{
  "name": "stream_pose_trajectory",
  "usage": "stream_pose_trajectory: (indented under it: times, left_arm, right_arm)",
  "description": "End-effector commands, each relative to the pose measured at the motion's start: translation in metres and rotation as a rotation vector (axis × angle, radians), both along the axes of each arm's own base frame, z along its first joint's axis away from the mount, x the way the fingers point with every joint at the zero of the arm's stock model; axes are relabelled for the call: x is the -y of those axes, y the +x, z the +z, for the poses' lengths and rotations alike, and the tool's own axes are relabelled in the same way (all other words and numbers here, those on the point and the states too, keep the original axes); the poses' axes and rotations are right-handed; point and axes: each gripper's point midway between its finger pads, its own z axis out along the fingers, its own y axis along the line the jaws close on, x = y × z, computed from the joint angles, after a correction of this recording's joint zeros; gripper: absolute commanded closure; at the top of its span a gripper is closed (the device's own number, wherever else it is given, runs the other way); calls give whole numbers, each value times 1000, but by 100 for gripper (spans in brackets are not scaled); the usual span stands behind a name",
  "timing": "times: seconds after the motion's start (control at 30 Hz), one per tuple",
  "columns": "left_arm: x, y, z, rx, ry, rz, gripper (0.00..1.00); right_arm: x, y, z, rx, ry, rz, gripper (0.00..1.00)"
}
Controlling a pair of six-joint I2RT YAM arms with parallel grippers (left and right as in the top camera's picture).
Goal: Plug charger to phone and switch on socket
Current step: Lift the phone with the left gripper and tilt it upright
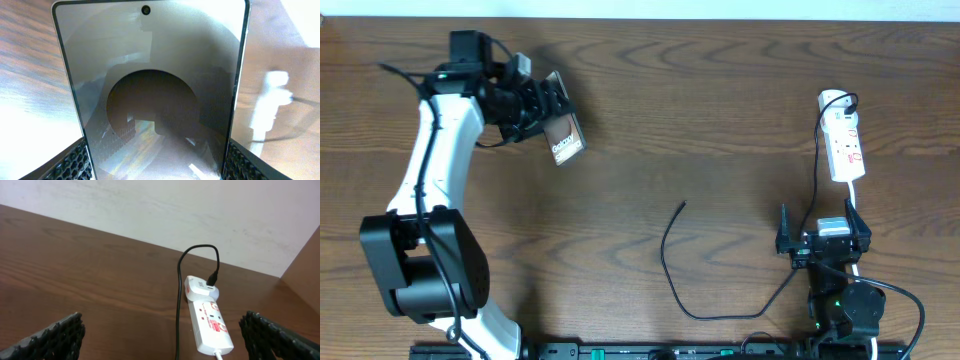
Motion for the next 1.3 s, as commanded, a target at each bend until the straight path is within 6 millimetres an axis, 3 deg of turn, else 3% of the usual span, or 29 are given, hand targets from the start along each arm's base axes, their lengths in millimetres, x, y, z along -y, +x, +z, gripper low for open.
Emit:
stream_pose_trajectory:
  times: [0.0, 0.33, 0.8, 1.27]
  left_arm:
    - [10, -5, 45, -50, -300, 68, 93]
    - [-7, -7, 73, -307, -614, 292, 93]
    - [-2, -10, 82, -538, -759, 419, 93]
    - [-1, -10, 84, -534, -765, 410, 93]
  right_arm:
    - [-3, 0, 0, 1, -9, 12, 1]
    - [-3, 0, 0, 1, -9, 12, 1]
    - [-3, 0, 0, 1, -9, 12, 1]
    - [-3, 0, 0, 1, -9, 12, 1]
